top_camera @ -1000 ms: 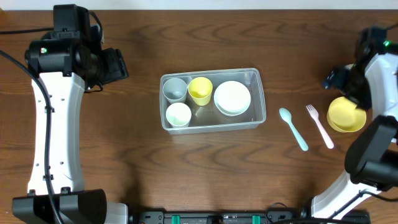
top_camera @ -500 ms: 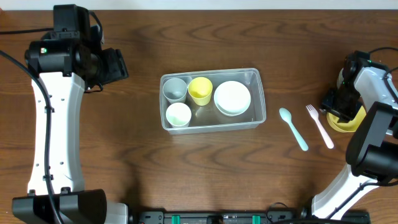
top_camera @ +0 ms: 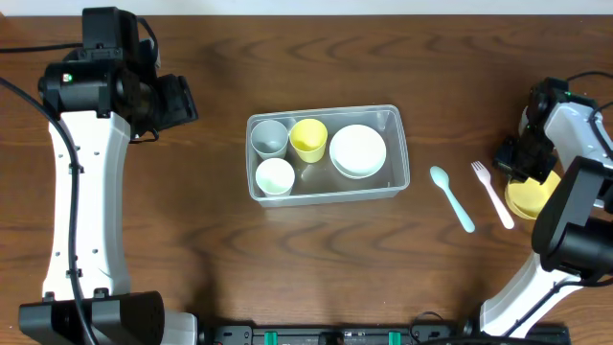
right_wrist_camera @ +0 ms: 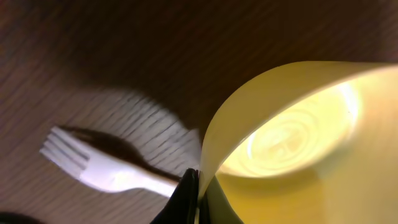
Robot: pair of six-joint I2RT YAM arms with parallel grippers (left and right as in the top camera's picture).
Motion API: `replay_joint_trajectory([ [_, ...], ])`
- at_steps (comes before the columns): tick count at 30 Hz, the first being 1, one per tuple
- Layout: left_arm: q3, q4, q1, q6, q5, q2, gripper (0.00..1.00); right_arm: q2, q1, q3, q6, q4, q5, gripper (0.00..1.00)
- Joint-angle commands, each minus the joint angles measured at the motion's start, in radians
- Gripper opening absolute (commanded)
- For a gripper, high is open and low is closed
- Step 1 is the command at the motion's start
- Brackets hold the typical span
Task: Pack container
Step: 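Grasp the yellow bowl rim with the right gripper, then stack the yellow bowl onto the white bowl in the container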
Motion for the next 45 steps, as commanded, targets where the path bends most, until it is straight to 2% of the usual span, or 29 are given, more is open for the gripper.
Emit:
replay_joint_trajectory([
  [1, -0.007, -0.006, 0.004, 0.000, 0.000, 0.006, 0.70, -0.056, 0.030, 0.071, -0.035, -0.028, -0.028, 0.01],
  [5, -0.007, -0.006, 0.004, 0.000, 0.000, 0.006, 0.70, -0.137, 0.083, 0.184, -0.089, -0.088, -0.068, 0.01],
  [8, -0.007, -0.006, 0.004, 0.000, 0.000, 0.006, 0.71, -0.210, 0.158, 0.287, -0.191, -0.119, -0.133, 0.01],
  [15, -0.007, -0.006, 0.004, 0.000, 0.000, 0.006, 0.70, -0.333, 0.470, 0.407, -0.415, -0.121, -0.164, 0.01],
  [21, -0.007, -0.006, 0.004, -0.001, 0.000, 0.006, 0.70, -0.294, 0.735, 0.397, -0.434, -0.124, -0.069, 0.01],
  [25, -0.007, -0.006, 0.004, -0.001, 0.000, 0.006, 0.71, -0.208, 0.832, 0.396, -0.433, -0.123, -0.063, 0.01],
  [34, -0.007, -0.006, 0.004, 0.000, 0.000, 0.006, 0.71, -0.043, 0.867, 0.396, -0.418, -0.134, -0.097, 0.01],
  [43, -0.007, -0.007, 0.004, 0.000, 0.000, 0.006, 0.70, -0.009, 0.867, 0.395, -0.419, -0.145, -0.101, 0.03],
  [44, -0.007, -0.007, 0.004, 0.000, 0.000, 0.006, 0.71, -0.009, 0.866, 0.395, -0.419, -0.146, -0.100, 0.07],
  [45, -0.007, -0.007, 0.004, 0.000, 0.000, 0.006, 0.70, -0.009, 0.866, 0.395, -0.419, -0.150, -0.100, 0.23],
])
